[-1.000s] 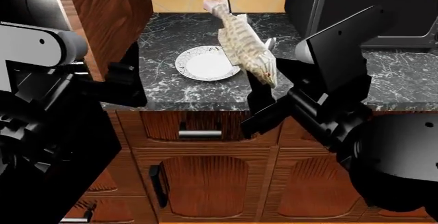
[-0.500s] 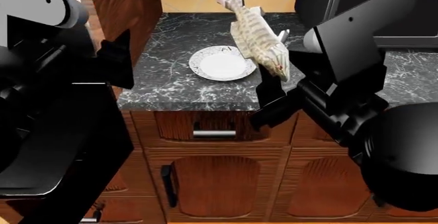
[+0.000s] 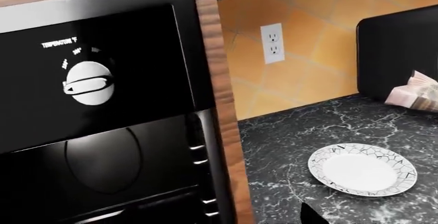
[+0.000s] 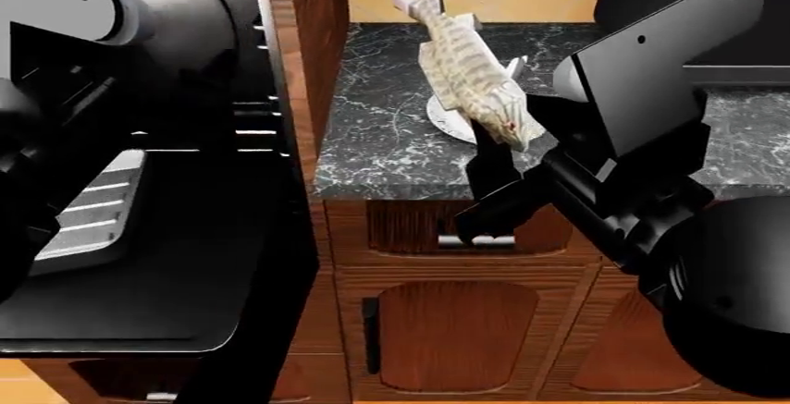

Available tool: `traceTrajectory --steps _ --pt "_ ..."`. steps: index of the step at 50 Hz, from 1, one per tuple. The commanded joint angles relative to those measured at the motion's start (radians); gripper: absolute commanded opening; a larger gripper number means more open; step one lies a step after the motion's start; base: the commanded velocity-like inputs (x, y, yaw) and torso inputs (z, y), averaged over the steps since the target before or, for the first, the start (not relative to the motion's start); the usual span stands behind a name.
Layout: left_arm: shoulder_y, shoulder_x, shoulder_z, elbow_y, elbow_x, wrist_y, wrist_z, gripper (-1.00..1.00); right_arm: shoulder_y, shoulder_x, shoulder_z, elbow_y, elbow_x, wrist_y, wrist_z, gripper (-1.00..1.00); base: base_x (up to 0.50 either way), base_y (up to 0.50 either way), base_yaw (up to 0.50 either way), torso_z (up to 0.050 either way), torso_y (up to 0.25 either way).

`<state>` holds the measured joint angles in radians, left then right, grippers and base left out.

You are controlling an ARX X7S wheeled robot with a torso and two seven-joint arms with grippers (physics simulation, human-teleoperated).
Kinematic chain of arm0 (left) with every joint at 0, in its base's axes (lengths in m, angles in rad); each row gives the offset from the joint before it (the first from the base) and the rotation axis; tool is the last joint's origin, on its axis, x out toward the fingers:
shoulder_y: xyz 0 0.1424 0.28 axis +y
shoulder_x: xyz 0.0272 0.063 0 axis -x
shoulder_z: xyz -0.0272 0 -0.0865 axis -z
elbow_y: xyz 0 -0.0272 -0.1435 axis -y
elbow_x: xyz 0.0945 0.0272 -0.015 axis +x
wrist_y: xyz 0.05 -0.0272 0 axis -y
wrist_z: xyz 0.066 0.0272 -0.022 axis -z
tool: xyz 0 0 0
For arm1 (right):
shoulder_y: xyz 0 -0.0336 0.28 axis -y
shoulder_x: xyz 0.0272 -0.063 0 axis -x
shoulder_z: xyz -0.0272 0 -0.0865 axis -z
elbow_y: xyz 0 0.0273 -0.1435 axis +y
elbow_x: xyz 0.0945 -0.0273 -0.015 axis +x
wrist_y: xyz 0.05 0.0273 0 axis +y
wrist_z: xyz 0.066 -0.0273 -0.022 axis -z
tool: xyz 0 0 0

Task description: Place the fish on the rack of the oven.

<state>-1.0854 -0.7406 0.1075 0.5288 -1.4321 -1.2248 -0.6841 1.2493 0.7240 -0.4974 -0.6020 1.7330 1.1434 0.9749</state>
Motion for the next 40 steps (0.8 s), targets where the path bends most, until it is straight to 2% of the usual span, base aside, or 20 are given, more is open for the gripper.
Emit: traceTrajectory --steps 1,40 --pt "-0.01 0.007 0.013 -0.013 0.031 0.015 0.008 1.0 0.013 0.006 0.0 -0.006 0.0 0.003 0.01 -1.0 0.0 0.44 0.0 0.0 0.0" --pt "-0.005 0.014 0.047 -0.021 0.064 0.047 0.039 1.0 -0.005 0.03 -0.014 -0.023 -0.005 -0.02 0.01 -1.0 0.0 0.44 0.0 0.0 0.0"
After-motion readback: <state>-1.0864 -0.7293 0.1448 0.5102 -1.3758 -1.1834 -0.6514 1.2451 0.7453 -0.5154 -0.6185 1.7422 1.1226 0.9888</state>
